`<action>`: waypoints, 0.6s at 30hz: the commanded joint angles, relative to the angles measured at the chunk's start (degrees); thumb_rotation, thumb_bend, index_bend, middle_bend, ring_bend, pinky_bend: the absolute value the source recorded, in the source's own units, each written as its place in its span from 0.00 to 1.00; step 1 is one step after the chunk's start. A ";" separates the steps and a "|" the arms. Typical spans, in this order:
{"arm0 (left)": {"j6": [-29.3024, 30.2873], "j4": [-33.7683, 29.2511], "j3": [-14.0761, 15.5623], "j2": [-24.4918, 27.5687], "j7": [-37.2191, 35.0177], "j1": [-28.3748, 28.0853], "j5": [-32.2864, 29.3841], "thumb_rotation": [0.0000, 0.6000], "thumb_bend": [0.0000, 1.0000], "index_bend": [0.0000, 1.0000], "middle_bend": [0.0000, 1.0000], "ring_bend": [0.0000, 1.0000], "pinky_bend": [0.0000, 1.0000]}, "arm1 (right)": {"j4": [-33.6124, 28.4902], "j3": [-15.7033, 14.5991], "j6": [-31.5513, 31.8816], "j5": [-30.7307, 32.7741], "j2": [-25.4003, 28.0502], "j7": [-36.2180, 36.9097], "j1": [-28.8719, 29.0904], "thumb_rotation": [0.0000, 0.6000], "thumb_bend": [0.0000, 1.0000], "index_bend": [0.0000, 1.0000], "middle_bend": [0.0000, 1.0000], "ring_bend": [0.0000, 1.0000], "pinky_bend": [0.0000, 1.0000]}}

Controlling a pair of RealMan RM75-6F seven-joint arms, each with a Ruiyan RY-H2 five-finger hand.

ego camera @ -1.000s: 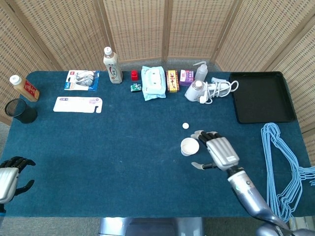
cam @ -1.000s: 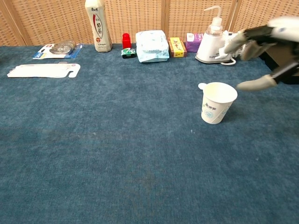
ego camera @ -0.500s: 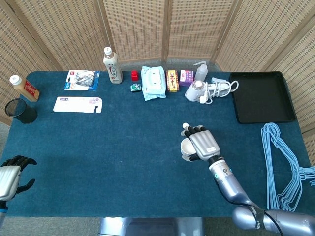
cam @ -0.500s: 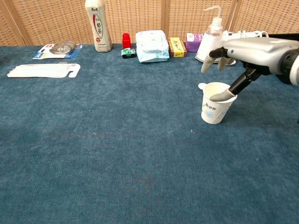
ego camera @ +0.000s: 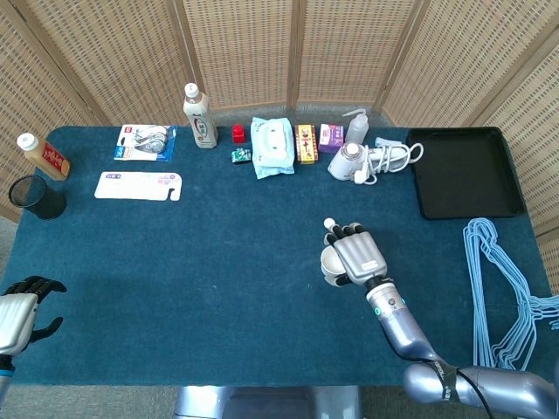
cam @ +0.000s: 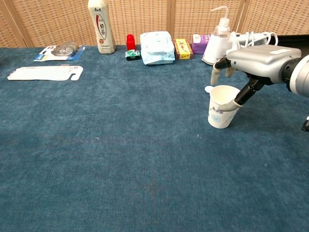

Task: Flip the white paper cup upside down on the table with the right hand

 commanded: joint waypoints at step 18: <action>-0.06 0.32 0.12 -0.13 -0.06 0.10 -0.60 0.95 0.23 0.37 0.38 0.25 0.28 | 5.22 -0.92 0.33 0.75 -3.00 2.58 1.47 0.68 0.25 0.44 0.22 0.27 0.17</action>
